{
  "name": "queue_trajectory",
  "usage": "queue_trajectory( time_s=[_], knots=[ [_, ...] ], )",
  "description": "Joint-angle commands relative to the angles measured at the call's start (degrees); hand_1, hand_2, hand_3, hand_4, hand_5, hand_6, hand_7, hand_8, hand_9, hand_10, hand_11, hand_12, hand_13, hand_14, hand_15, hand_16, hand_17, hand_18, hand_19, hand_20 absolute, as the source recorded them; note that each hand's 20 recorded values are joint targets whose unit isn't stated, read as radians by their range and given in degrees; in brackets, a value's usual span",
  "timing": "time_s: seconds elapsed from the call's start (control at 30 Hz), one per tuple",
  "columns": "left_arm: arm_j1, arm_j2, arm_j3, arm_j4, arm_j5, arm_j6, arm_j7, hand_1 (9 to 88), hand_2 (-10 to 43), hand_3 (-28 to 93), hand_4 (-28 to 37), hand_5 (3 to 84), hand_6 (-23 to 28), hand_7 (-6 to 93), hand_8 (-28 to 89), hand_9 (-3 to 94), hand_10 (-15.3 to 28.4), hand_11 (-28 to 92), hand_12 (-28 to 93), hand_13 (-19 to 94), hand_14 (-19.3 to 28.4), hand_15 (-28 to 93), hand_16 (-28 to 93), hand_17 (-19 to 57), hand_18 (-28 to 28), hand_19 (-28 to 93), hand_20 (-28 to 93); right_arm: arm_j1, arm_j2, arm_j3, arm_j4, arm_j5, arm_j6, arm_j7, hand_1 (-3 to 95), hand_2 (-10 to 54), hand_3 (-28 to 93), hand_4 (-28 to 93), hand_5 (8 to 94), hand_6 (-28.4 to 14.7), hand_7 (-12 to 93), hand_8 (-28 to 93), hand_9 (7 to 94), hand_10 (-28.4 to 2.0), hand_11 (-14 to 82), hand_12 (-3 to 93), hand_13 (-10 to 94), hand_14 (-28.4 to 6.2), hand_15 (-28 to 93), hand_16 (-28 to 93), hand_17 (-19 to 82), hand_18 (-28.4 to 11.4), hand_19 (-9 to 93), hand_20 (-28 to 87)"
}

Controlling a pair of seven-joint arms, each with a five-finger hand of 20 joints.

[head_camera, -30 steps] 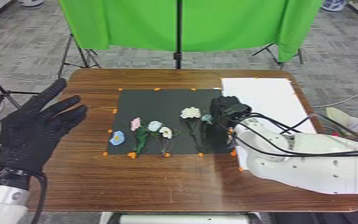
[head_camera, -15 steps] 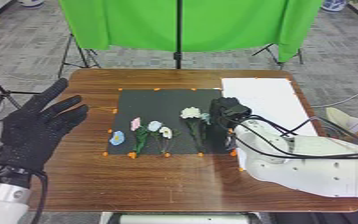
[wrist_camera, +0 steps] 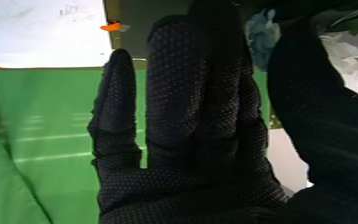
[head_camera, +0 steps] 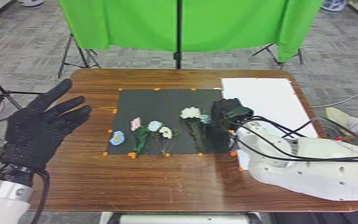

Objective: Arrange flowers

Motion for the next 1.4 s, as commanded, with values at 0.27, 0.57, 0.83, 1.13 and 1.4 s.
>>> queue_trajectory(
  time_s=[0.27, 0.57, 0.83, 1.13, 1.4],
  knots=[
    [1.81, -0.88, 0.14, -0.10, 0.25, 0.38, 0.21, 22.5, 8.1, 76, -26.4, 28.6, 6.4, 16.5, -11, 27.0, 20.7, 27, 12, 20, 27.7, 50, -9, -9.1, 28.4, 58, 22, 3.45, 1.35, -1.48, -2.81, -2.04, 1.84, 2.24, 35.8, -9.5, 77, -28, 71.7, 2.9, 22, -14, 83.1, -8.3, 28.6, 17.0, 76, -4.3, 64, 17, 28, -17.7, 81, 25],
    [4.36, -1.30, -0.08, -0.63, -0.22, 1.51, 2.34, 22.5, 8.1, 75, -26.5, 28.6, 6.4, 16.6, -11, 27.0, 20.6, 27, 12, 20, 27.8, 50, -9, -9.1, 28.4, 58, 22, -4.46, 6.29, 12.66, -5.27, 5.13, 1.03, -0.06, 33.8, -9.5, 76, -28, 70.9, 2.4, 21, -14, 81.8, -8.7, 27.8, 16.8, 75, -5.1, 64, 17, 27, -18.3, 80, 24],
    [6.19, -1.35, 0.13, -0.25, -0.34, 2.06, 5.24, 21.6, 8.1, 75, -27.6, 29.3, 4.6, 15.8, -11, 25.7, 19.7, 25, 11, 19, 27.3, 47, -9, -11.7, 27.9, 51, 17, -29.41, 11.81, 49.12, -8.30, 37.71, 0.94, -8.86, 26.1, -6.2, 78, -27, 60.6, -0.6, 16, -13, 69.8, -12.3, 20.3, 14.1, 62, -12.3, 54, 12, 18, -19.4, 68, 18],
    [2.12, 0.35, 4.68, 3.12, -3.34, 4.67, 8.86, 20.0, 7.4, 75, -28.2, 28.3, 3.3, 14.2, -10, 23.4, 18.1, 22, 12, 17, 25.3, 42, -6, -13.7, 27.3, 48, 12, -54.58, 13.41, 77.13, -9.19, 61.97, 2.82, -20.77, 21.7, -1.8, 80, -28, 54.4, -0.7, 16, -13, 59.5, -13.8, 15.8, 12.8, 49, -16.8, 45, 8, 6, -20.2, 58, 15],
    [0.51, 0.53, 6.38, 4.57, -3.58, 3.67, 9.33, 19.1, 7.1, 75, -28.3, 26.7, 3.2, 15.1, -11, 21.8, 17.3, 21, 13, 16, 24.7, 41, -5, -13.4, 27.3, 50, 13, -64.74, 13.39, 88.32, -7.01, 78.44, -2.08, -32.12, 19.0, -0.7, 81, -28, 47.7, 1.0, 16, -13, 48.7, -12.8, 10.5, 12.4, 36, -18.2, 34, 9, -1, -20.7, 51, 15]
  ],
)
